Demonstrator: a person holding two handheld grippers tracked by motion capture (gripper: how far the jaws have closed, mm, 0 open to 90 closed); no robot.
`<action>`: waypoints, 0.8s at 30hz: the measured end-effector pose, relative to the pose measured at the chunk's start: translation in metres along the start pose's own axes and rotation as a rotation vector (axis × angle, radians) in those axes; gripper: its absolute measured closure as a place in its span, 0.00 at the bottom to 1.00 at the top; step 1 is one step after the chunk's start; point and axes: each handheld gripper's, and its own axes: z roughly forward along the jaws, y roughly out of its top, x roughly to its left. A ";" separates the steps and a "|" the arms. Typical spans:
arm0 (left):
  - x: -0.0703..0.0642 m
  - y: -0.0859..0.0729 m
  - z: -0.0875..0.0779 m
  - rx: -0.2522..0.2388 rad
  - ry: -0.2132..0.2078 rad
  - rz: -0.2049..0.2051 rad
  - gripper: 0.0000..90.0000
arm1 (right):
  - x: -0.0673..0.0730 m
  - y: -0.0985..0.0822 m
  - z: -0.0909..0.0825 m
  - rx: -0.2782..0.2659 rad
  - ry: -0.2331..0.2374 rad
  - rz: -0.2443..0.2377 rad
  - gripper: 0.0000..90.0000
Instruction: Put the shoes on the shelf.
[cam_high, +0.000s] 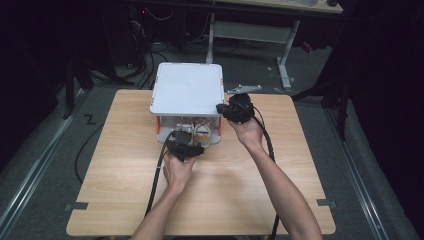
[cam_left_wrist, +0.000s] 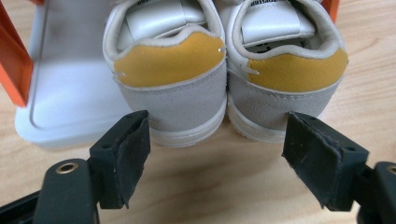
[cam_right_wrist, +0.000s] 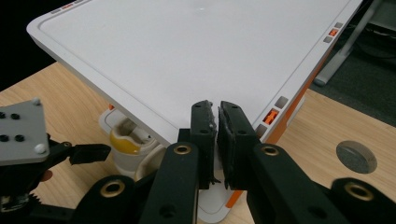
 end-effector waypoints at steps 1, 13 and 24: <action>0.000 0.002 0.002 -0.002 0.003 -0.003 0.26 | 0.000 0.000 0.000 0.000 -0.001 0.000 0.94; 0.001 0.012 0.021 -0.055 0.020 -0.040 0.29 | -0.001 -0.001 0.000 -0.008 0.005 0.001 0.94; 0.005 0.021 0.032 -0.070 0.036 -0.054 0.28 | 0.000 -0.002 0.000 -0.013 0.003 0.003 0.94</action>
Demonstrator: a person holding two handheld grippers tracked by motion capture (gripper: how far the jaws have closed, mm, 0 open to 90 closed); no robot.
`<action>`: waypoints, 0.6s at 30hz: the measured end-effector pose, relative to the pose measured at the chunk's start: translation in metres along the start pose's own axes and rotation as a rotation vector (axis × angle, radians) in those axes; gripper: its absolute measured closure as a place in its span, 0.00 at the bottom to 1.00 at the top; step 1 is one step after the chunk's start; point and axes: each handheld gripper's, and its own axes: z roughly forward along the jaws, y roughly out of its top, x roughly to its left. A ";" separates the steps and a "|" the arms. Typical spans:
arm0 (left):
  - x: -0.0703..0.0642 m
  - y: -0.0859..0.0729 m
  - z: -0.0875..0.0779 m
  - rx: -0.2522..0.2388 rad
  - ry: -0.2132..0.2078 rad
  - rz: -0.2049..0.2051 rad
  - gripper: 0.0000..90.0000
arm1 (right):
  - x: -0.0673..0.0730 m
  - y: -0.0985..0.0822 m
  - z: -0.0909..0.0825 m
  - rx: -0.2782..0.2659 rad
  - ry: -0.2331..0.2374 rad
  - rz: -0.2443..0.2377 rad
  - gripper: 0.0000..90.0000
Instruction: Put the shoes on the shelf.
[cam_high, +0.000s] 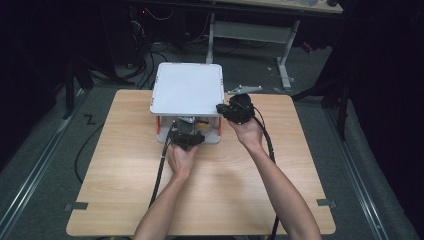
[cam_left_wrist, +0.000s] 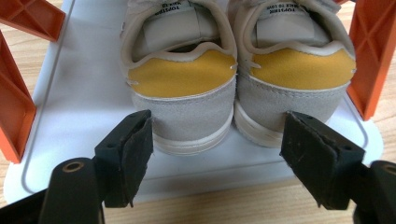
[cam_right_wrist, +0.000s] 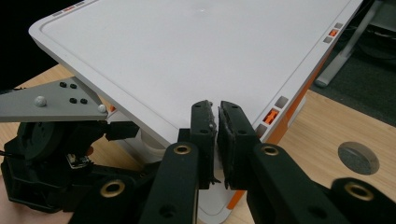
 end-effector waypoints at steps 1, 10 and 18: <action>0.000 0.000 0.000 -0.001 0.008 -0.004 0.28 | 0.000 0.000 0.000 -0.001 -0.001 0.000 0.94; 0.002 -0.002 -0.002 0.008 0.008 0.032 0.29 | 0.001 -0.001 0.000 -0.007 -0.005 0.003 0.94; 0.006 -0.004 -0.010 0.019 -0.033 0.040 0.29 | 0.002 -0.002 0.000 -0.014 -0.019 -0.005 0.90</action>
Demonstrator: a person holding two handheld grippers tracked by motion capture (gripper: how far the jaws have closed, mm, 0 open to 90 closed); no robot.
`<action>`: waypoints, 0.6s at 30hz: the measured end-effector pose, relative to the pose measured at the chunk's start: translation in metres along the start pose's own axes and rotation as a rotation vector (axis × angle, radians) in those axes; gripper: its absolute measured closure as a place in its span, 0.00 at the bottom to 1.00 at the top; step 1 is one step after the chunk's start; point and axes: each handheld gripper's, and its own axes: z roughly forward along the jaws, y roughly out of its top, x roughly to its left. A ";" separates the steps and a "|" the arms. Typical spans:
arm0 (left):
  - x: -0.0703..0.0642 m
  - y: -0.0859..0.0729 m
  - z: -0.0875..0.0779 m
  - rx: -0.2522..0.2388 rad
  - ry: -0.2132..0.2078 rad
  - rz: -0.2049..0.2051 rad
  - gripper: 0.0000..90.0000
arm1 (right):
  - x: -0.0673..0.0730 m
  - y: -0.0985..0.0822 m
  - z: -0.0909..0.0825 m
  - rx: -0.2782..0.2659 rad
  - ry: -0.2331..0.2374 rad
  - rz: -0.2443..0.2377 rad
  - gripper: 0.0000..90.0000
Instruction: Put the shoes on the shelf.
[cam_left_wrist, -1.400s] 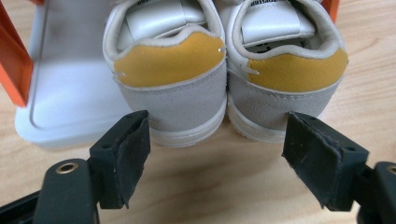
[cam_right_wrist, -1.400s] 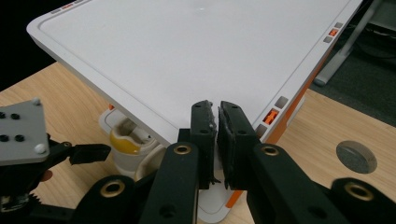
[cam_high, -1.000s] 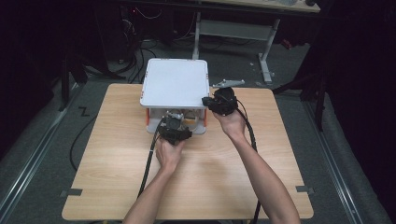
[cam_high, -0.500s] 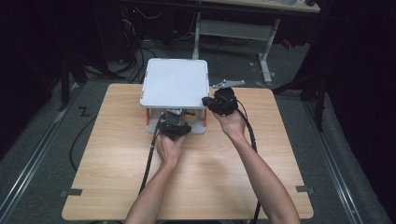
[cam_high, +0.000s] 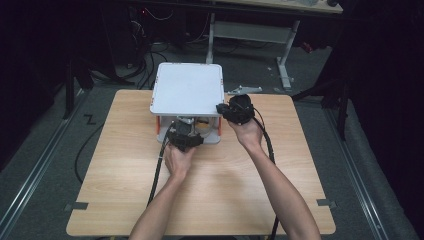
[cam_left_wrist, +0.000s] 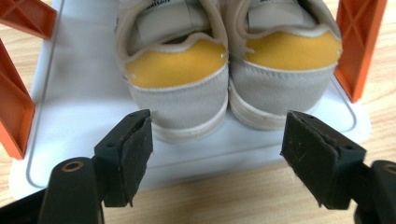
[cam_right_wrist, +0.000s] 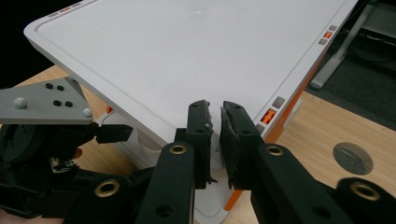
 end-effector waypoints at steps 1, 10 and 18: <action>0.000 -0.001 -0.001 -0.007 -0.001 0.002 0.29 | 0.000 0.000 0.000 -0.001 -0.002 -0.001 0.89; 0.012 -0.006 -0.021 -0.040 -0.033 0.018 0.30 | 0.002 -0.001 -0.005 -0.010 0.001 0.001 0.76; 0.033 -0.030 -0.058 -0.049 -0.093 0.046 0.29 | -0.007 -0.040 -0.048 -0.048 0.005 0.015 0.67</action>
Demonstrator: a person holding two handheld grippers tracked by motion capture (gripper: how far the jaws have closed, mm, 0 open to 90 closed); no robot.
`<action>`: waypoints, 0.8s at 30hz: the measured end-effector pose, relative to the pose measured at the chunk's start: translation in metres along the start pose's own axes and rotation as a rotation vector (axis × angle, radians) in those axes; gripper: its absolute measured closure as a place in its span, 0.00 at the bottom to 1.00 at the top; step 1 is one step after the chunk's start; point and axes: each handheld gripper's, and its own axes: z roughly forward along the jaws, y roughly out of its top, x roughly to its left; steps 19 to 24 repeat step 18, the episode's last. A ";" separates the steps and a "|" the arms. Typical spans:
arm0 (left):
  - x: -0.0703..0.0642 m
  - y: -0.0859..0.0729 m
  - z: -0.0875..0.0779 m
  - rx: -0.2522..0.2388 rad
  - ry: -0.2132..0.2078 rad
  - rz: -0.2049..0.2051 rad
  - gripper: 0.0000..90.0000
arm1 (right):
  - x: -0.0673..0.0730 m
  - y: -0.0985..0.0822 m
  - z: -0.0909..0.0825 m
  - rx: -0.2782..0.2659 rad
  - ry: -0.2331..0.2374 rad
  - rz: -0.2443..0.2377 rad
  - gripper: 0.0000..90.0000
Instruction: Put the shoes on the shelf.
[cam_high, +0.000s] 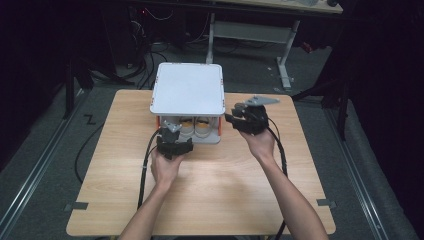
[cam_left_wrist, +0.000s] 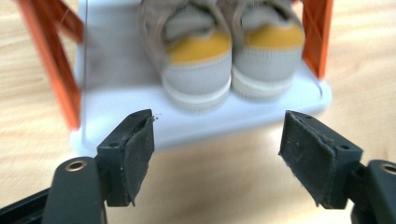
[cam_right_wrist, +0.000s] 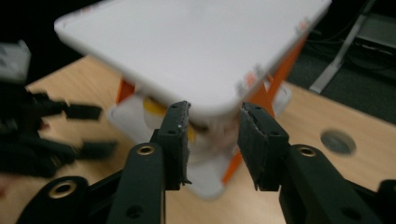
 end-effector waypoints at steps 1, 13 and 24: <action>0.002 -0.007 -0.004 0.003 -0.007 0.004 0.29 | -0.003 -0.017 -0.008 0.002 -0.005 0.012 0.65; 0.050 -0.093 -0.024 0.041 0.094 -0.013 0.25 | -0.052 -0.192 -0.038 0.194 -0.284 0.146 0.51; 0.050 -0.093 -0.024 0.041 0.091 -0.016 0.25 | -0.053 -0.192 -0.037 0.195 -0.287 0.145 0.49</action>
